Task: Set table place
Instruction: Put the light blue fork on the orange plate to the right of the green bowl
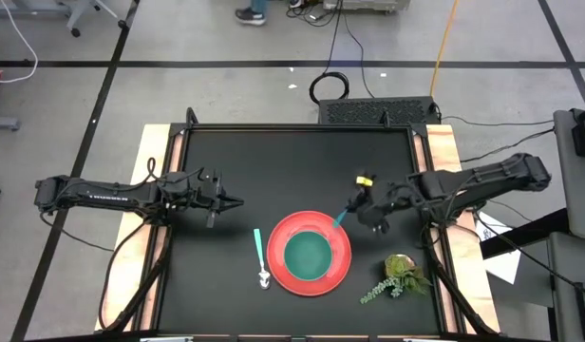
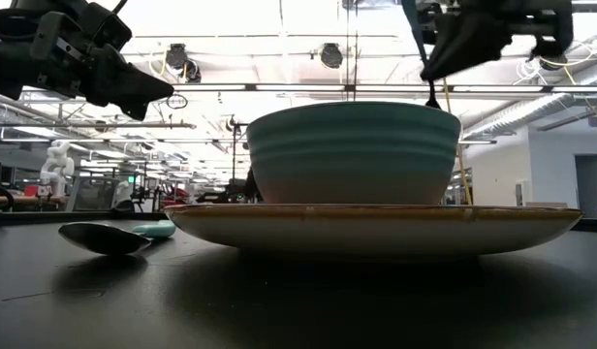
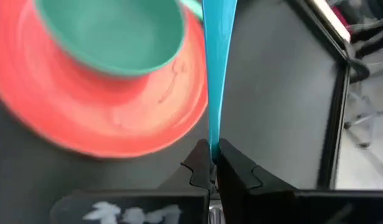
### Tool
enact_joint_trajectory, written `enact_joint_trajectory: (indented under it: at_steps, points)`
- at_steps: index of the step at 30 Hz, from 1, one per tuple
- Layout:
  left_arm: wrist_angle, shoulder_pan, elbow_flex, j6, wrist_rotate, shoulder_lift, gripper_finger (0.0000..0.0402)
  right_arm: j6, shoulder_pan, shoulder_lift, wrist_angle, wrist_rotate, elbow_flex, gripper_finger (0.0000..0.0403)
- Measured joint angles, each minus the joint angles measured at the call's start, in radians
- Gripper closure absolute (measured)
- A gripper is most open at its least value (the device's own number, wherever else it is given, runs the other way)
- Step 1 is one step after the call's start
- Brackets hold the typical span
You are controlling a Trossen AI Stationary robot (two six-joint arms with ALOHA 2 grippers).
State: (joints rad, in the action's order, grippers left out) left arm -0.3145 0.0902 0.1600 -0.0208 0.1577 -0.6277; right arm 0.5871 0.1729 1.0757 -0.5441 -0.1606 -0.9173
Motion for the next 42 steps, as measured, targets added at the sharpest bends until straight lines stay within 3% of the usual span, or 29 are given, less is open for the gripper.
enact_joint_trajectory:
  at_steps: [8,18,23,28,42]
  points:
    - [0.000,0.000,0.000,0.000,-0.001,0.000,0.0376,0.205,0.155,0.083,-0.003,-0.265,0.000,0.0401]
    - [0.000,0.000,0.000,0.000,-0.001,0.000,0.0376,0.207,0.272,0.136,-0.023,-0.344,0.000,0.0401]
    - [0.000,0.000,0.000,0.000,-0.001,0.000,0.0376,0.244,0.327,0.160,-0.036,-0.445,0.000,0.0401]
    - [-0.001,0.000,0.000,0.000,-0.002,0.000,0.0376,0.267,0.375,0.195,0.014,-0.449,0.000,0.0401]
    - [-0.001,0.000,0.000,0.033,-0.031,0.000,0.0376,0.353,0.448,0.294,-0.061,-0.441,0.000,0.0401]
